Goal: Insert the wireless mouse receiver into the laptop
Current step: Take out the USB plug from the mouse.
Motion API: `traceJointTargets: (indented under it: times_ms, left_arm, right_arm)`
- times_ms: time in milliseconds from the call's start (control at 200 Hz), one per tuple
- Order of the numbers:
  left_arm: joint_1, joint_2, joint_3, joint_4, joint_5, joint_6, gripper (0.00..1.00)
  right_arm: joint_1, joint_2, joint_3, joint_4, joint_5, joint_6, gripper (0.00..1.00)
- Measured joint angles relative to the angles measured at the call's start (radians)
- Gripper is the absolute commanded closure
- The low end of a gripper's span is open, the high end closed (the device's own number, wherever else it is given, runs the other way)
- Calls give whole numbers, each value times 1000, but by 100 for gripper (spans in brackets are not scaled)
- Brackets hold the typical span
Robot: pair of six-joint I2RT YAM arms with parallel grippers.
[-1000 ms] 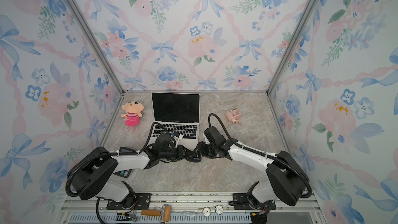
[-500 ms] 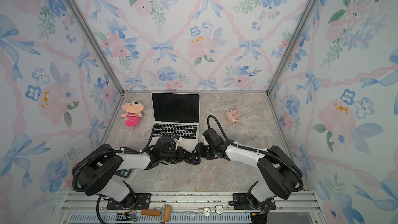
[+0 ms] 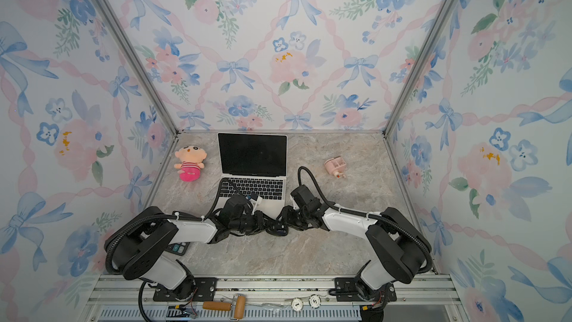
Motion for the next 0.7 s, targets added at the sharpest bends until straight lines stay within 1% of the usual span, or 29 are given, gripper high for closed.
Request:
traceJointTargets:
  times_ms: [240, 380, 700]
  left_arm:
    - [13, 1, -2, 0, 11, 0, 100]
    - [26, 1, -3, -3, 19, 0, 100]
    - [58, 1, -14, -5, 70, 4, 100]
  right_arm:
    - [6, 1, -15, 49, 1, 46, 44]
    - [31, -3, -15, 55, 8, 79, 44]
    - [45, -6, -17, 60, -7, 128, 43]
